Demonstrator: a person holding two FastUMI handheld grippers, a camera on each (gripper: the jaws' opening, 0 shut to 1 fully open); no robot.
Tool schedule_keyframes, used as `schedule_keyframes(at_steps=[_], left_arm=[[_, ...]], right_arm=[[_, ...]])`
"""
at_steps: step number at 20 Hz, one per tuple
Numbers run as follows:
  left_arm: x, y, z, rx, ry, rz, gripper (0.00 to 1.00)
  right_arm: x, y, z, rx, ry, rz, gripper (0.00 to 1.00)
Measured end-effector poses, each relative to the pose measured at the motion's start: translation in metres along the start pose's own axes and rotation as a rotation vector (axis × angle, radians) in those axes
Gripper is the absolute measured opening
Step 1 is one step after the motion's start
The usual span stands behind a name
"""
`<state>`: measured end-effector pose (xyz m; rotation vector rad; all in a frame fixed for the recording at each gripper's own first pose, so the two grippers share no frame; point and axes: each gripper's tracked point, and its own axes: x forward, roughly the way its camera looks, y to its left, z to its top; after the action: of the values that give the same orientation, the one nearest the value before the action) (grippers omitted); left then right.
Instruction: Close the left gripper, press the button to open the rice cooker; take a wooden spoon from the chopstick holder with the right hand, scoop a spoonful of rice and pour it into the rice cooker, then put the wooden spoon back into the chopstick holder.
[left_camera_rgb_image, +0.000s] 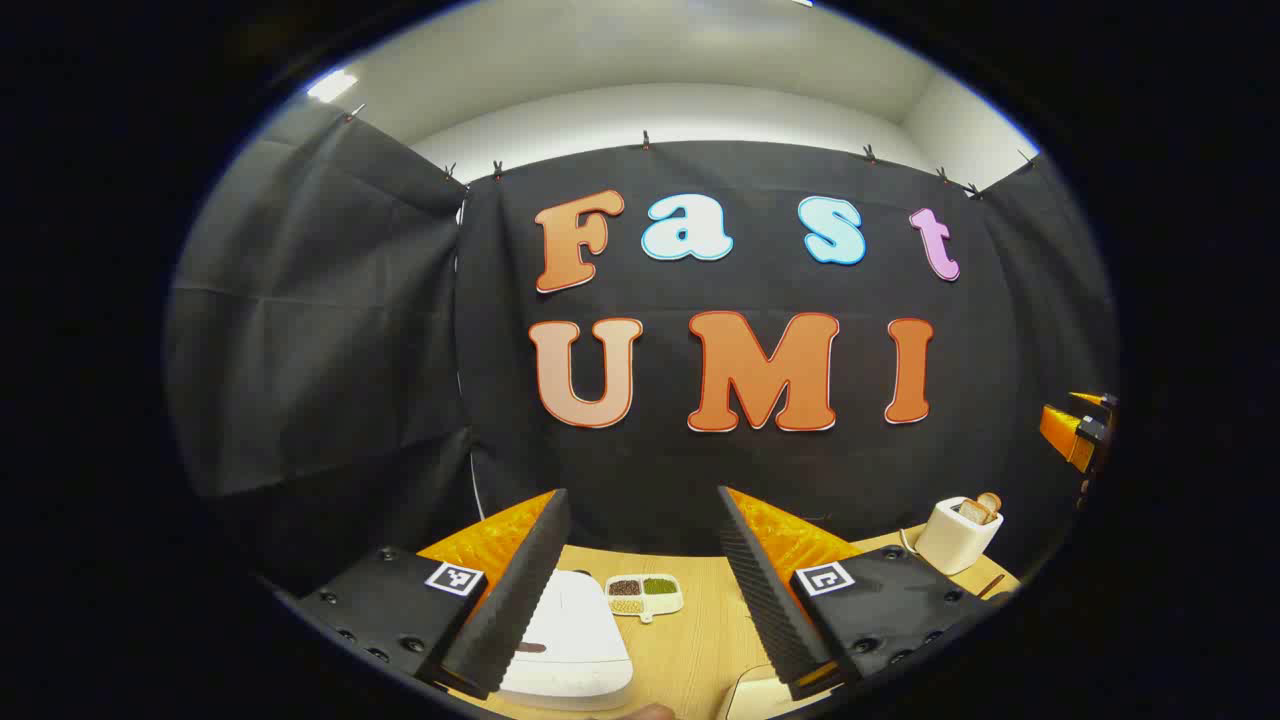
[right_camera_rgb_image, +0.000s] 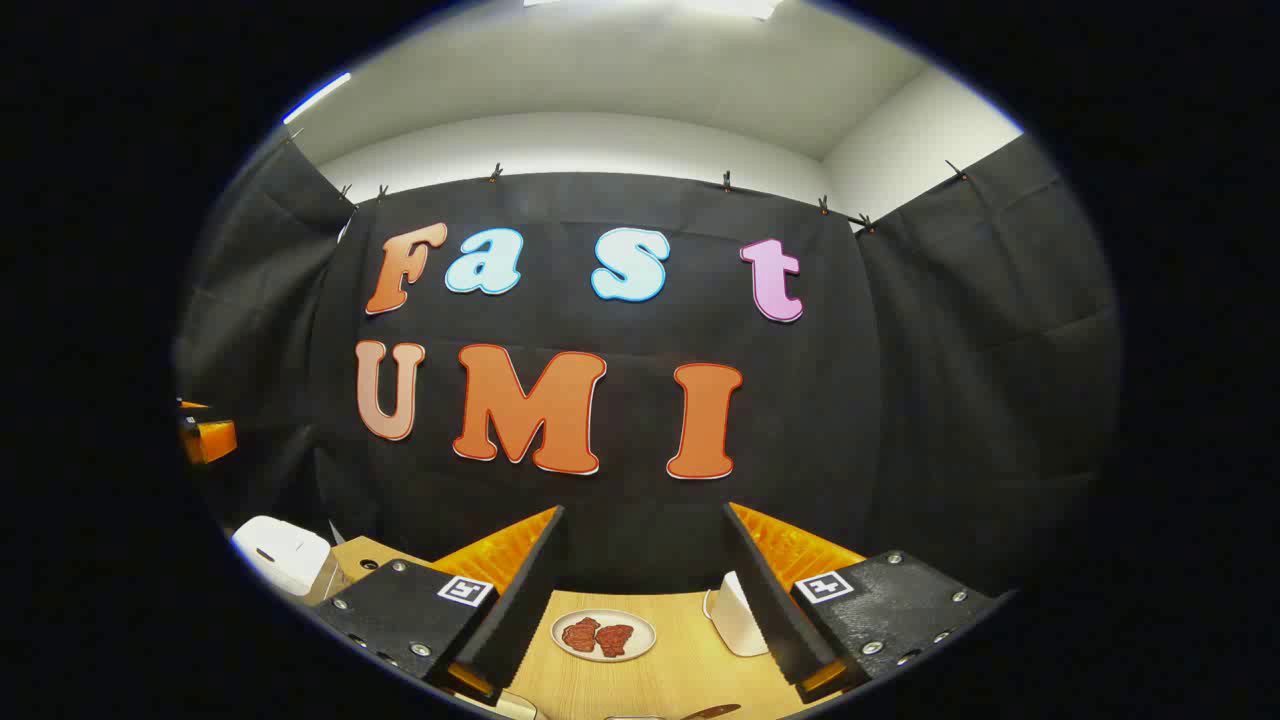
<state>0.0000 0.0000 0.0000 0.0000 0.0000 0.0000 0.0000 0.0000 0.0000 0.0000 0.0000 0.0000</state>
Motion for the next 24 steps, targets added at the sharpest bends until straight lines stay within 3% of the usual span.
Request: schedule_keyframes(at_steps=[6, 13, 24], left_arm=[[0.002, 0.0, -0.006, -0.005, 0.011, -0.018, 0.99], [0.004, 0.001, -0.005, -0.01, 0.002, -0.023, 0.99], [0.004, 0.011, 0.004, 0.003, -0.022, 0.008, 0.98]], right_arm=[[-0.005, 0.006, -0.002, -0.016, 0.016, -0.004, 0.97], [-0.005, 0.01, -0.003, -0.018, 0.019, -0.002, 0.94], [0.001, 0.016, -0.003, -0.017, 0.013, 0.018, 0.94]])
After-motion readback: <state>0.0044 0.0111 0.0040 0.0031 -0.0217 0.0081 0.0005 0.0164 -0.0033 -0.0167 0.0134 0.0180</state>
